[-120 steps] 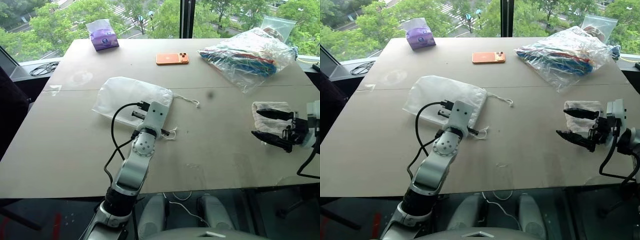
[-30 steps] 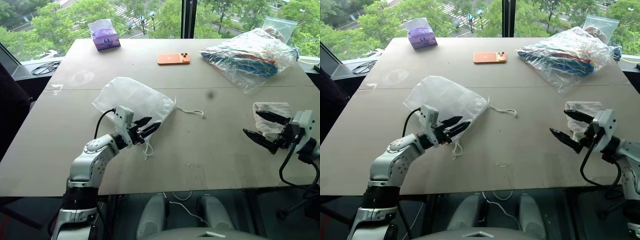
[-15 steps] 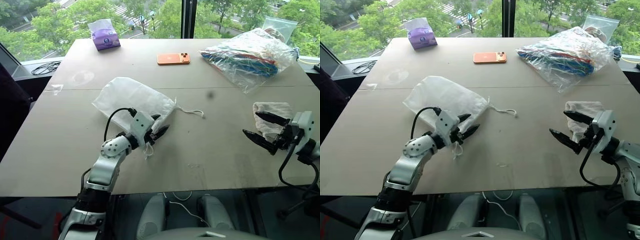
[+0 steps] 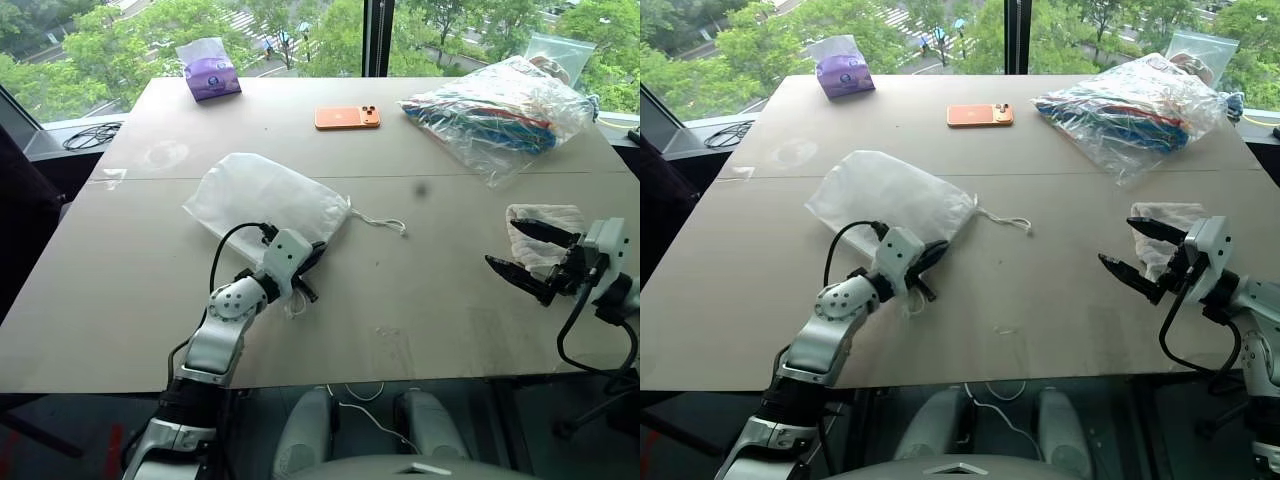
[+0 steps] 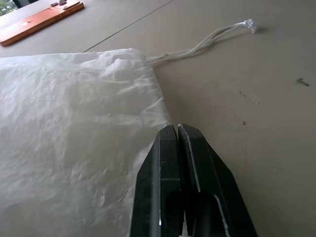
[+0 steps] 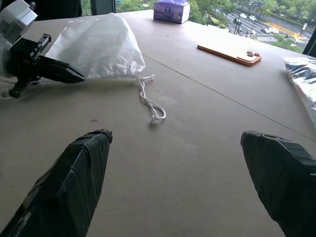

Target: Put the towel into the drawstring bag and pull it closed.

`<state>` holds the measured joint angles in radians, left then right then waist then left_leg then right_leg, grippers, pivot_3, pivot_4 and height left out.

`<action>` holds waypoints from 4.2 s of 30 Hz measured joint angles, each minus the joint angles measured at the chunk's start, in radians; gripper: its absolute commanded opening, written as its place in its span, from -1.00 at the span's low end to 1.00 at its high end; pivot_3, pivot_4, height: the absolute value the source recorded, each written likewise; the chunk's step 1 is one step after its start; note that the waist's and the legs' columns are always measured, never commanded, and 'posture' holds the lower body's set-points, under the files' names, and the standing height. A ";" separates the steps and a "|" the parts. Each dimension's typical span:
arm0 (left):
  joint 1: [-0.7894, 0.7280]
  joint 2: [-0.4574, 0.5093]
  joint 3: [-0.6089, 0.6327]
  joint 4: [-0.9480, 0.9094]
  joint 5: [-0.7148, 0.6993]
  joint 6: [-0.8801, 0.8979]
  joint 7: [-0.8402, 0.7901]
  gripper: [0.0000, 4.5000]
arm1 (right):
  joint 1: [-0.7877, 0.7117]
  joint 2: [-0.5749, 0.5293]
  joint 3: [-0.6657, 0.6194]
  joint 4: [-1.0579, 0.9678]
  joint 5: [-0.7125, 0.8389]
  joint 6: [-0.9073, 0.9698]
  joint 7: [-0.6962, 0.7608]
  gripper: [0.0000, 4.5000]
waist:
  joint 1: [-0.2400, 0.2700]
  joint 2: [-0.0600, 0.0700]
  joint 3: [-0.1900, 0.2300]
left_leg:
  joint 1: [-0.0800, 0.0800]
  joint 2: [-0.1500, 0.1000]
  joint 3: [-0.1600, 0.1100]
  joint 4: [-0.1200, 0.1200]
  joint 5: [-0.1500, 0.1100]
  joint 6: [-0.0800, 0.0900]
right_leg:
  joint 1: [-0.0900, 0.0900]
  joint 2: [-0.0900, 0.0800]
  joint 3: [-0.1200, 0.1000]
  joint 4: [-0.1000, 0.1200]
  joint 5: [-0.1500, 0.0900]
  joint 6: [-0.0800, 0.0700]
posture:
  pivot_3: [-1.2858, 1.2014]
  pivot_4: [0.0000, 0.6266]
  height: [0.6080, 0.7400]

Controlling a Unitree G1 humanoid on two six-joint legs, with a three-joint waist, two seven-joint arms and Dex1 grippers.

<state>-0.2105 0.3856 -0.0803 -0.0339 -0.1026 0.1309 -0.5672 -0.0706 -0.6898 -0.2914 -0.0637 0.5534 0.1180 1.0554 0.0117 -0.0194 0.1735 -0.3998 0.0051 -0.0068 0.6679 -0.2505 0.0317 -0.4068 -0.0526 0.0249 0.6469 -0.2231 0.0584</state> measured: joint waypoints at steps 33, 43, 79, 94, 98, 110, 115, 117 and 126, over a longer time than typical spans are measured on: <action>-0.019 0.104 -0.055 0.095 0.165 -0.186 0.007 -0.98 | 0.055 0.069 0.015 -0.026 -0.026 -0.034 -0.040 1.00 | 0.001 0.001 -0.001 | 0.001 0.000 0.000 -0.001 0.000 0.000 | 0.000 0.000 0.000 0.000 0.000 0.000 | 0.03 -0.52 1.00; 0.004 0.045 0.004 0.102 0.082 -0.133 0.022 -0.98 | 0.055 0.069 0.015 -0.035 -0.026 -0.034 -0.043 1.00 | 0.001 0.009 -0.005 | 0.002 0.000 0.000 0.000 0.000 0.000 | 0.001 -0.001 0.000 0.000 0.000 0.000 | 0.03 -0.52 1.00; -0.132 0.100 0.471 0.005 -0.922 0.780 -0.017 -0.98 | 0.024 -0.059 -0.083 0.079 -0.235 0.160 -0.409 1.00 | -0.026 0.007 -0.004 | 0.001 0.000 0.001 0.000 0.000 0.000 | 0.000 0.002 0.001 0.001 -0.002 -0.003 | 0.03 -0.52 1.00; -0.122 0.101 0.463 -0.038 -0.922 0.782 -0.005 -0.98 | -0.403 0.003 -0.174 0.631 -0.074 0.438 -0.457 1.00 | -0.027 0.005 -0.002 | 0.000 -0.001 0.002 -0.002 0.000 0.000 | 0.000 0.002 0.002 -0.001 0.000 0.000 | 0.03 -0.52 1.00; -0.121 0.101 0.464 -0.045 -0.922 0.782 0.000 -0.98 | -0.438 0.014 -0.116 0.666 -0.080 0.472 -0.405 1.00 | -0.031 0.005 -0.002 | 0.000 0.000 0.002 -0.002 0.000 0.000 | 0.000 0.003 0.003 -0.002 0.000 0.000 | 0.03 -0.52 1.00; -0.083 0.097 0.466 -0.082 -0.923 0.778 0.028 -0.98 | -0.329 -0.003 0.078 0.380 -0.120 0.563 -0.258 1.00 | -0.032 0.001 -0.004 | 0.001 0.001 0.001 -0.002 0.000 0.000 | 0.000 0.004 0.002 -0.002 0.000 0.000 | 0.03 -0.52 1.00; -0.092 0.096 0.463 -0.082 -0.922 0.777 0.027 -1.00 | -0.316 -0.019 0.140 0.368 -0.202 0.504 -0.246 0.29 | -0.032 -0.004 -0.007 | 0.001 0.001 0.001 -0.002 0.000 0.000 | 0.000 0.004 0.002 -0.002 0.000 0.000 | 0.03 -0.52 1.00; -0.102 0.096 0.462 -0.082 -0.922 0.777 0.024 -1.00 | -0.309 -0.018 0.165 0.356 -0.211 0.491 -0.224 -0.15 | -0.031 -0.008 -0.009 | 0.001 0.001 0.001 -0.002 0.000 0.000 | 0.000 0.004 0.002 -0.002 0.000 0.000 | 0.03 -0.52 1.00; -0.164 0.101 0.430 -0.058 -0.912 0.773 -0.038 -1.00 | -0.303 0.030 0.150 0.190 -0.099 0.656 -0.196 -0.91 | -0.031 -0.010 -0.010 | 0.001 0.002 0.000 -0.002 0.000 0.000 | 0.000 0.004 0.002 -0.002 -0.001 -0.003 | 0.03 -0.52 1.00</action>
<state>-0.3748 0.4862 0.3497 -0.0915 -1.0147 0.9036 -0.6049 -0.3735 -0.6595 -0.1419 0.1266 0.4548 0.7744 0.8595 -0.0194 -0.0292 0.1636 -0.3988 0.0068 -0.0066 0.6660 -0.2507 0.0318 -0.4068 -0.0491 0.0264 0.6451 -0.2244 0.0556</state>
